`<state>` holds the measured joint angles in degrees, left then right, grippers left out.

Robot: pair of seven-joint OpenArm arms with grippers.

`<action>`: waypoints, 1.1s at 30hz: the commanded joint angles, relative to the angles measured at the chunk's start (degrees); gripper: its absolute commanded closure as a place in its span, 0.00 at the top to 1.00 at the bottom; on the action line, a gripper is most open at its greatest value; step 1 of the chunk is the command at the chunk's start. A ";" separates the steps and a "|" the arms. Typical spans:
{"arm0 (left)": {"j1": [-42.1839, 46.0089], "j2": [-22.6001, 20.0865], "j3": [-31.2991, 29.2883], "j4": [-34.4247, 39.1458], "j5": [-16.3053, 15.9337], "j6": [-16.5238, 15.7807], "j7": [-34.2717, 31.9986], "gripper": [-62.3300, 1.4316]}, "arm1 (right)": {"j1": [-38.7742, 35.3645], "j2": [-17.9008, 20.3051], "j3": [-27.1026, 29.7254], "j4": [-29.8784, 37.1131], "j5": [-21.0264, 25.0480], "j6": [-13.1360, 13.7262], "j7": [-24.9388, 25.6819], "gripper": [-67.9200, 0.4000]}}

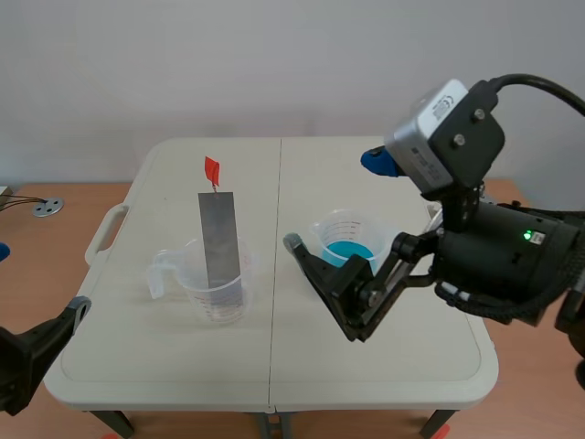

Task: Hold the metal plate by the orange handle, dip it into the blue solution, take it out and point at it, then put the plate back in the beaker on the left.
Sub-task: 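Return to the home posture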

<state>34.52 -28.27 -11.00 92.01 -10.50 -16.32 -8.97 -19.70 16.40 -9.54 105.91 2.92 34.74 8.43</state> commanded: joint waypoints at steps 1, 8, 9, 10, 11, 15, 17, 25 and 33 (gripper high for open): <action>-1.99 -0.33 0.11 0.74 -0.42 -0.09 0.87 1.00 | -1.53 0.57 2.08 2.19 1.38 -0.13 0.42 0.98; -10.38 -0.31 1.20 0.74 -0.42 -2.99 5.77 1.00 | -8.85 0.59 9.79 8.87 1.90 2.60 -0.35 0.98; -11.54 -0.31 1.73 0.74 -0.39 -3.23 6.43 1.00 | -9.11 0.59 10.38 9.20 1.90 2.60 -0.44 0.98; -12.61 -0.31 2.29 0.74 -0.39 -3.39 6.99 1.00 | -9.20 0.57 10.91 9.27 1.90 2.60 -0.72 0.98; -13.64 -0.31 2.93 0.74 -0.39 -3.50 7.43 1.00 | -9.18 0.57 11.26 9.27 1.88 2.60 -1.33 0.98; -16.61 -0.31 6.05 0.74 -0.39 -3.56 7.85 1.00 | -9.16 0.57 12.26 9.27 1.88 2.60 -2.16 0.98; -17.86 -0.31 7.67 0.74 -0.39 -3.56 8.63 1.00 | -9.16 0.57 12.26 9.27 1.86 2.58 -2.21 0.98; -19.98 -0.31 11.76 1.57 -0.39 -4.02 9.31 1.00 | -9.16 0.57 12.26 9.27 1.84 2.58 -3.23 0.98; -19.96 -0.33 13.99 4.79 -0.39 -4.02 12.50 1.00 | -9.16 0.57 12.26 9.27 1.84 2.56 -3.21 0.98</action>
<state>14.59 -28.27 2.74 95.50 -10.50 -20.45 3.75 -29.41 16.82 2.55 115.02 4.14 37.36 4.40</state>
